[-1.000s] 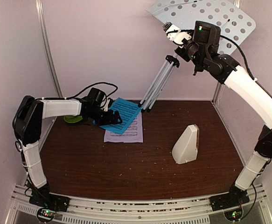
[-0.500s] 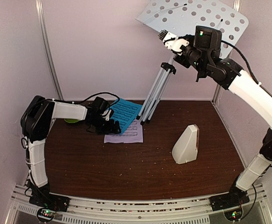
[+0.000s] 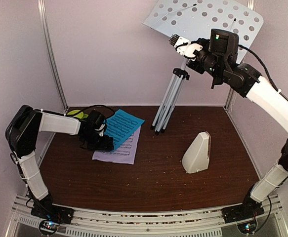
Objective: Set up the instrument practice props
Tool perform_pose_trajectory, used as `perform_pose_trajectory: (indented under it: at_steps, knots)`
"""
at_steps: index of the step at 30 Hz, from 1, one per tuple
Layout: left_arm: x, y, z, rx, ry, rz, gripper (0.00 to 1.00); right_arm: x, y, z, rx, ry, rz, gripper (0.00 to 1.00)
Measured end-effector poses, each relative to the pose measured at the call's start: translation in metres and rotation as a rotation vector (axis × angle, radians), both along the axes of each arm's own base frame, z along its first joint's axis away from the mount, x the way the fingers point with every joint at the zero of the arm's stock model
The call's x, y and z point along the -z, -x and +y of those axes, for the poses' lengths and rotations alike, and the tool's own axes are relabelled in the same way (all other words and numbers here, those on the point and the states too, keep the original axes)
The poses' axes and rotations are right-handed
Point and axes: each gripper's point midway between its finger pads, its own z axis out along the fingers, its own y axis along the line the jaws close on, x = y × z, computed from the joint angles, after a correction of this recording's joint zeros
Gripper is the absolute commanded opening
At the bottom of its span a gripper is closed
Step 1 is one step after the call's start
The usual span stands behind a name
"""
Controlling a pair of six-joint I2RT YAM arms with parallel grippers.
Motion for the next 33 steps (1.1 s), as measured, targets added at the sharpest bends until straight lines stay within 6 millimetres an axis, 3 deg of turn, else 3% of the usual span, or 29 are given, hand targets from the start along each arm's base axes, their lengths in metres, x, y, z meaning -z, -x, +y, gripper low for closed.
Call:
perform_pose_trajectory:
  at_steps: [5,10,13,16,19,23,27,33]
  knots:
    - [0.003,0.028,0.032,-0.061,-0.039,0.029,0.86,-0.006,0.017,-0.002,-0.037,-0.015,-0.007,0.00]
    - [0.000,0.058,0.060,-0.098,-0.053,0.062,0.92,-0.003,0.041,0.011,-0.132,-0.027,0.001,0.00]
    - [-0.019,0.067,0.065,-0.078,-0.049,0.038,0.94,0.002,0.053,0.026,-0.196,-0.014,0.014,0.00]
    - [-0.070,0.056,0.056,-0.025,0.018,-0.112,0.94,0.009,0.064,0.044,-0.264,0.005,0.032,0.00]
    - [-0.135,0.041,0.041,0.045,0.092,-0.323,0.93,0.014,0.077,0.060,-0.327,0.025,0.044,0.00]
    - [-0.205,0.044,0.012,0.174,0.173,-0.582,0.93,0.017,0.090,0.076,-0.386,0.046,0.051,0.00]
    - [-0.241,0.061,-0.020,0.296,0.226,-0.759,0.90,0.022,0.099,0.090,-0.420,0.074,0.054,0.00]
    - [-0.250,0.077,-0.069,0.435,0.208,-0.851,0.79,0.033,0.105,0.106,-0.433,0.128,0.059,0.00]
